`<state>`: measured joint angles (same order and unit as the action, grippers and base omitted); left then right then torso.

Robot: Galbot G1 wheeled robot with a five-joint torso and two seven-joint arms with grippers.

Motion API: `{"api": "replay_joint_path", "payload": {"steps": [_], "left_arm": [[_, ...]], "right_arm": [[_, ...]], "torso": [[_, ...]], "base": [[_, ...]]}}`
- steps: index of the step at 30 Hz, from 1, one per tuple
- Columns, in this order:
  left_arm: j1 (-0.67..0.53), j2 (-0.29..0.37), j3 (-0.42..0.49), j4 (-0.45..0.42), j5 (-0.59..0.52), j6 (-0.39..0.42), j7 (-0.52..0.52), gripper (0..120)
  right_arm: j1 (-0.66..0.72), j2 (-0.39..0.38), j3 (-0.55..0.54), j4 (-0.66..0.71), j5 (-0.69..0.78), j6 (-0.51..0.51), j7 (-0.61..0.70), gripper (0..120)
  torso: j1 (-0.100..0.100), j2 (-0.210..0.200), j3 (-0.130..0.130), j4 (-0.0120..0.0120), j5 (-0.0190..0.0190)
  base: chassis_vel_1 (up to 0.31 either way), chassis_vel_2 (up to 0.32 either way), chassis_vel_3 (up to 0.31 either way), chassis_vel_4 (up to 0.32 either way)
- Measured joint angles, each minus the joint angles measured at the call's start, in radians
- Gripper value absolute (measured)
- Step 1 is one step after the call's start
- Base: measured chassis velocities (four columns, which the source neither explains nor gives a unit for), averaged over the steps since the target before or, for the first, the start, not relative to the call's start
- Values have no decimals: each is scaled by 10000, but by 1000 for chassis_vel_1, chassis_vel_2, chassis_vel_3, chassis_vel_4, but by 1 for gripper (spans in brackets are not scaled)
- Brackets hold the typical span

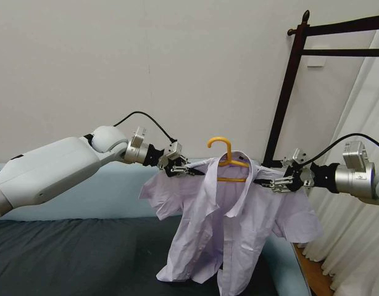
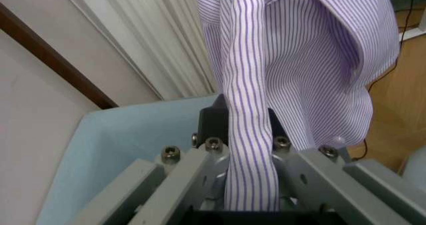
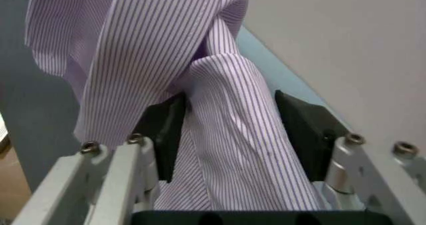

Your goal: Pick up the clothes from the sofa and hang them on the clothes hanger.

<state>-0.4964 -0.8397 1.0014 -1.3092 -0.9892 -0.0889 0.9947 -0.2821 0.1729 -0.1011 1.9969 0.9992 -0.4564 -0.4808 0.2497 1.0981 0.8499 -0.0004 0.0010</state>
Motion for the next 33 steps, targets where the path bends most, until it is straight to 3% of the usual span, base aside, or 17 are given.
{"api": "replay_joint_path", "payload": {"steps": [8, 11, 21, 33], "left_arm": [[226, 10, -61, 110, 307, -191, -13, 1], [275, -26, -81, 197, 345, -229, -84, 1], [423, -11, -209, 128, 403, -323, -330, 2], [455, 342, -805, -122, 1318, -940, -1299, 49]], "right_arm": [[-76, -109, 6, 34, 33, -5, -77, 18], [-96, -110, 8, 96, 12, -20, -90, 11], [-186, -154, 103, 177, 360, -233, 126, 11], [-354, -182, 610, 200, 1234, -829, 1272, 8]], "torso": [[0, 0, 0, 0, -1], [0, 0, 0, 0, -1], [0, 0, 0, -1, 0], [0, 0, 0, 1, 1]], "base": [[0, 0, 0, 0], [0, 0, 0, 0], [0, 0, 0, 0], [0, 0, 0, 0]]}}
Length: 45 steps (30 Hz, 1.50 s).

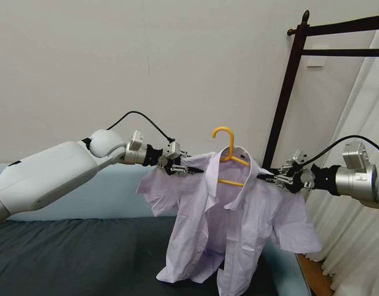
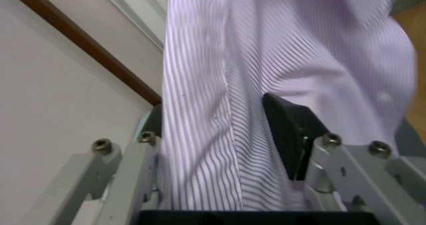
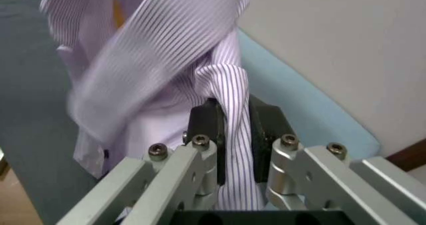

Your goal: Pick up the clothes from the sofa and hang them on the clothes hanger.

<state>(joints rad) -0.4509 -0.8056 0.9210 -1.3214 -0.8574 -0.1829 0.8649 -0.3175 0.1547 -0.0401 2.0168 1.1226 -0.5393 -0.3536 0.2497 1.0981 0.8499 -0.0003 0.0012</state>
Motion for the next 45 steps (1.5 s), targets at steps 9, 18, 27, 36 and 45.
{"api": "replay_joint_path", "payload": {"steps": [9, 18, 27, 36, 45], "left_arm": [[1019, 576, -1342, -705, 293, -83, -949, 79], [1649, 577, -2173, -1089, -29, -159, -2508, 100], [3852, 836, -3416, -3422, -732, 761, -5966, 100], [4545, -359, -3152, -4058, -1537, 1238, -9563, 100], [4460, -1200, -2895, -4272, -2090, 1141, -10440, 98]], "right_arm": [[-218, -31, 694, 77, 861, -555, 1324, 8], [-254, 110, 707, 750, 481, -468, 2173, 8], [-383, 374, 584, 1402, -784, -635, 4867, 8], [-447, 535, 465, 2210, -1884, -1014, 6272, 8], [-472, 481, 464, 2225, -2227, -1154, 6226, 8]], "torso": [[-1, 0, -1, 1, -1], [0, 0, -1, -2, 0], [-1, 0, -1, 2, -3], [0, 0, 0, -5, 0], [0, 0, 0, 1, 1]], "base": [[0, 0, 0, 0], [0, 0, 0, 0], [0, 0, 0, 0], [0, 0, 0, 0], [0, 0, 0, 0]]}}
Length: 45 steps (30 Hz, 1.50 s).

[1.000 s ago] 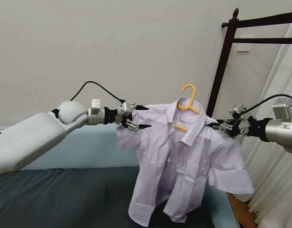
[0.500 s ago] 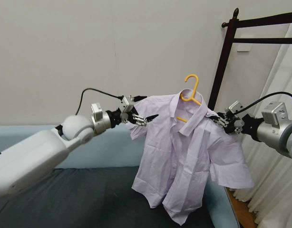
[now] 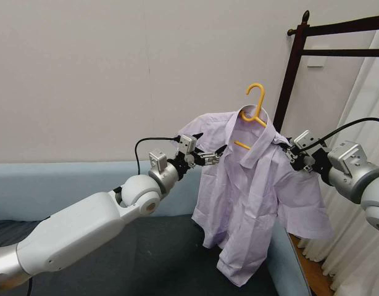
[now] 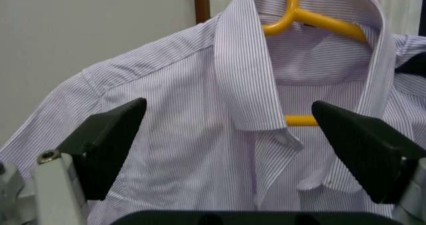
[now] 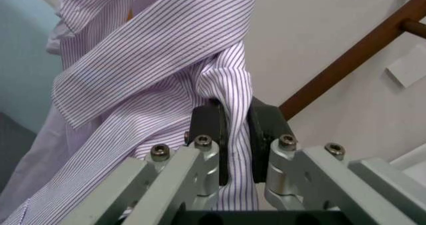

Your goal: Pick up the clothes from the sofa and hang them on the clothes hanger.

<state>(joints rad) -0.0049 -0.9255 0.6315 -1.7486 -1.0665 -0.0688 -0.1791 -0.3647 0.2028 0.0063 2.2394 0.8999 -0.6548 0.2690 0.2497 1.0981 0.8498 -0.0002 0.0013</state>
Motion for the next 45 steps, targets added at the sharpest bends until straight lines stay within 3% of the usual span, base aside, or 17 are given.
{"api": "replay_joint_path", "payload": {"steps": [7, 11, 22, 32, 45], "left_arm": [[-237, -766, 243, 461, 47, 73, -638, 90], [-373, -1208, 387, 864, 105, 108, -733, 72], [-333, -1264, 426, 961, 186, 131, -722, 36], [-367, -1327, 427, 372, -25, 386, -1042, 0], [-9, -744, 389, -150, 43, 561, -1399, 0]], "right_arm": [[73, 1, 65, -107, 136, -38, -73, 8], [84, -17, 143, -128, 129, -87, -124, 8], [98, -100, 193, -198, -304, -129, -306, 8], [102, -38, -85, -269, -1737, -136, -431, 8], [113, -11, -188, -534, -2317, -165, -378, 8]], "torso": [[0, 0, 0, -2, -1], [1, 0, 0, -3, -1], [1, 0, 0, -2, -2], [1, 0, 0, -2, -2], [0, 0, 0, 0, -3]], "base": [[0, 0, 0, 0], [0, 0, 0, 0], [0, 0, 0, 0], [0, 0, 0, 0], [0, 0, 0, 0]]}}
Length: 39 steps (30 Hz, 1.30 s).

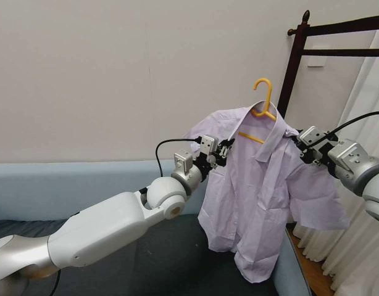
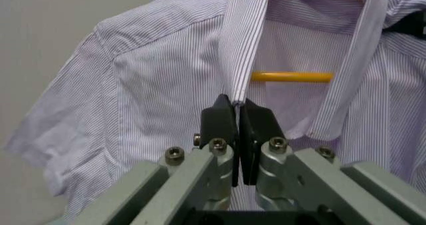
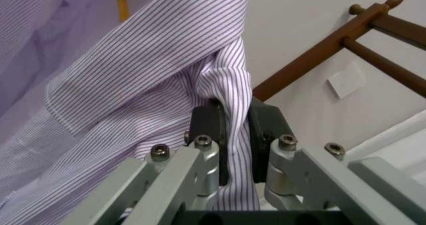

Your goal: Pick up the clothes from the sofa and hang them on the clothes hanger.

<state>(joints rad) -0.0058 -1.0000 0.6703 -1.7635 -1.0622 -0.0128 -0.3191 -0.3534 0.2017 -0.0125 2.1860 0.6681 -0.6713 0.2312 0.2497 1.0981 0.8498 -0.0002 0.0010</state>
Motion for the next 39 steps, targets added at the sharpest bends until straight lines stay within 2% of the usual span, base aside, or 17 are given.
{"api": "replay_joint_path", "payload": {"steps": [7, 9, 10, 13, 14, 17, 19, 22, 23, 26, 27, 28, 31, 32, 33, 35, 39], "left_arm": [[119, -91, -178, -127, 7, 172, -322, 0], [110, -62, -323, -409, 138, 676, -539, 8], [110, -62, -323, -409, 138, 676, -539, 8], [122, 322, -367, -940, 415, 1265, -882, 22], [122, 322, -367, -940, 415, 1265, -882, 22], [535, 894, -493, -1543, 817, 1498, -894, 36], [638, 976, -544, -1618, 888, 1500, -875, 38], [1795, 1430, -1384, -2102, 1211, 1503, -752, 56], [1795, 1430, -1384, -2102, 1211, 1503, -752, 56], [3363, 1879, -2306, -2492, 1539, 1393, -716, 69], [3690, 1997, -2483, -2595, 1598, 1347, -755, 74], [3690, 1997, -2483, -2595, 1598, 1347, -755, 74], [5082, 2457, -3122, -3100, 1946, 1195, -929, 88], [5082, 2457, -3122, -3100, 1946, 1195, -929, 88], [5586, 2634, -3395, -3269, 2112, 1148, -1019, 94], [6201, 2840, -3820, -3435, 2260, 1096, -1068, 98], [6837, 2931, -4484, -3563, 2291, 1054, -1136, 100]], "right_arm": [[70, 71, -104, 76, -6, 11, 41, 8], [75, 87, -158, 73, 12, 21, 166, 8], [75, 87, -158, 73, 12, 21, 166, 8], [49, 85, -149, 26, 230, -84, 550, 8], [49, 85, -149, 26, 230, -84, 550, 8], [-25, -25, 87, 24, 527, -406, 955, 8], [-35, -47, 110, 26, 544, -440, 1004, 8], [-114, -204, 297, 40, 789, -602, 1644, 8], [-114, -204, 297, 40, 789, -602, 1644, 8], [-237, -231, 497, -137, 850, -594, 1842, 8], [-276, -200, 519, -204, 825, -520, 1870, 8], [-276, -200, 519, -204, 825, -520, 1870, 8], [-377, -2, 433, -228, 99, -525, 1901, 8], [-377, -2, 433, -228, 99, -525, 1901, 8], [-491, 16, 295, -199, -573, -594, 1788, 8], [-744, 10, 256, -252, -1175, -624, 1635, 8], [-993, 1, 302, -379, -1162, -638, 1656, 8]], "torso": [[0, 0, 0, -1, -1], [0, 0, 0, -2, 0], [0, 0, 0, -2, 0], [0, 0, 0, -4, 2], [0, 0, 0, -4, 2], [0, 0, 0, 0, -1], [0, 0, 0, 0, -1], [0, 0, -1, -3, -1], [0, 0, -1, -3, -1], [1, 0, -1, -2, -5], [0, 0, 0, 0, -2], [0, 0, 0, 0, -2], [0, 0, -1, 1, -3], [0, 0, -1, 1, -3], [-2, 0, -1, 1, 0], [-1, 0, 0, 2, -2], [-1, 0, 0, 0, 1]], "base": [[0, 0, 0, 0], [0, 0, 0, 0], [0, 0, 0, 0], [0, 0, 0, 0], [0, 0, 0, 0], [0, 0, 0, 0], [0, 0, 0, 0], [0, 0, 0, 0], [0, 0, 0, 0], [0, 0, 0, 0], [0, 0, 0, 0], [0, 0, 0, 0], [0, 0, 0, 0], [0, 0, 0, 0], [0, 0, 0, 0], [0, 0, 0, 0], [0, 0, 0, 0]]}}
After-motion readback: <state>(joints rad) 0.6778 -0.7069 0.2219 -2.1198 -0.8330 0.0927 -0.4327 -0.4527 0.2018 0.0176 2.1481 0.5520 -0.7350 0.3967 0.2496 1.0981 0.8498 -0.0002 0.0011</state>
